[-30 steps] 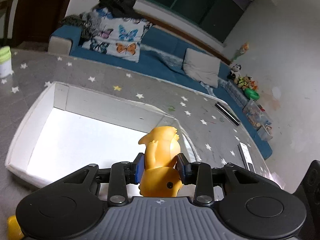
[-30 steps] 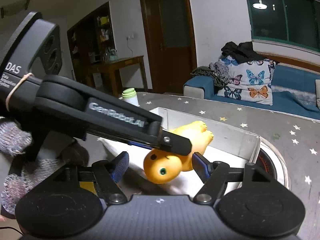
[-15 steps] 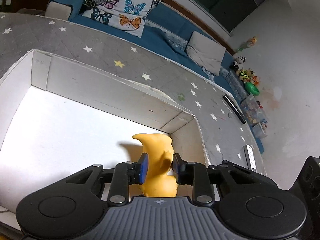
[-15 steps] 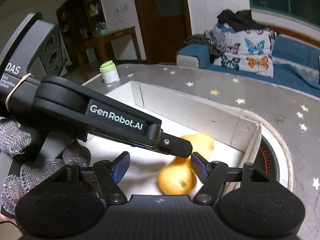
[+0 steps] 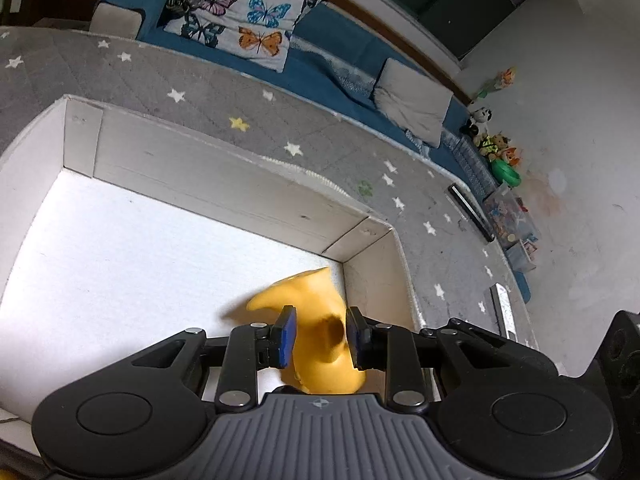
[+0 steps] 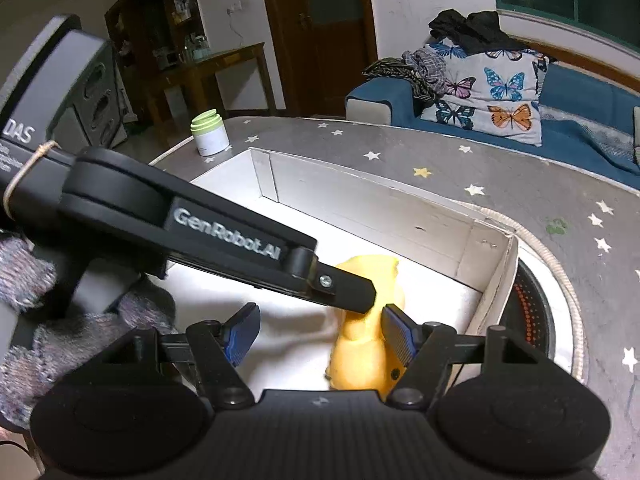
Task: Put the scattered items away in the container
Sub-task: 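Lift the duck with the left tool and carry it over the box, then open the left tool to drop the duck into the box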
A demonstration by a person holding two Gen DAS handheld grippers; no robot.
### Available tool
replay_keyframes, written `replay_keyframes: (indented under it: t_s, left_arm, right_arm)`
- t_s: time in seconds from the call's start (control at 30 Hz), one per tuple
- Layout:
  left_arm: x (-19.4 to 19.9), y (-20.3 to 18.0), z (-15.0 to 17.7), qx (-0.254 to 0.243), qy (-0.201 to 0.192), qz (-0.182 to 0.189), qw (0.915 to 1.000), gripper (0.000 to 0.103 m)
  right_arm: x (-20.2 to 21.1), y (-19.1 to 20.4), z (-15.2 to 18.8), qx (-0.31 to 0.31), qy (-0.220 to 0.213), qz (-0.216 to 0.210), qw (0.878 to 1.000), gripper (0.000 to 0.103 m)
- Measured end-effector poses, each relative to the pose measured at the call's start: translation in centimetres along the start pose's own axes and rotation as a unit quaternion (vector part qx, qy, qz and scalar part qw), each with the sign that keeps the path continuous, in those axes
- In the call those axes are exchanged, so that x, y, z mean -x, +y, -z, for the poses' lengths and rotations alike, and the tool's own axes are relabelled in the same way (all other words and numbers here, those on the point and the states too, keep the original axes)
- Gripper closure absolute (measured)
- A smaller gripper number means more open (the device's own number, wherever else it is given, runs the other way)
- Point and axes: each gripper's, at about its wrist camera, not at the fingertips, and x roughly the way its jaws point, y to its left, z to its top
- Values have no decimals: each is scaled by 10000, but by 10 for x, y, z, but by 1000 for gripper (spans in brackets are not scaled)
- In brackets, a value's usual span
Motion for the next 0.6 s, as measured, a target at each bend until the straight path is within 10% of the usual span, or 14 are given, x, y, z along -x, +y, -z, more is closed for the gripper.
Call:
replay_keyframes:
  t_s: [0.6]
  left_arm:
    - [69, -24, 42, -501, -547, -167, 9971, 72]
  right_arm:
    - [61, 43, 36, 58, -763, 368, 9964, 25]
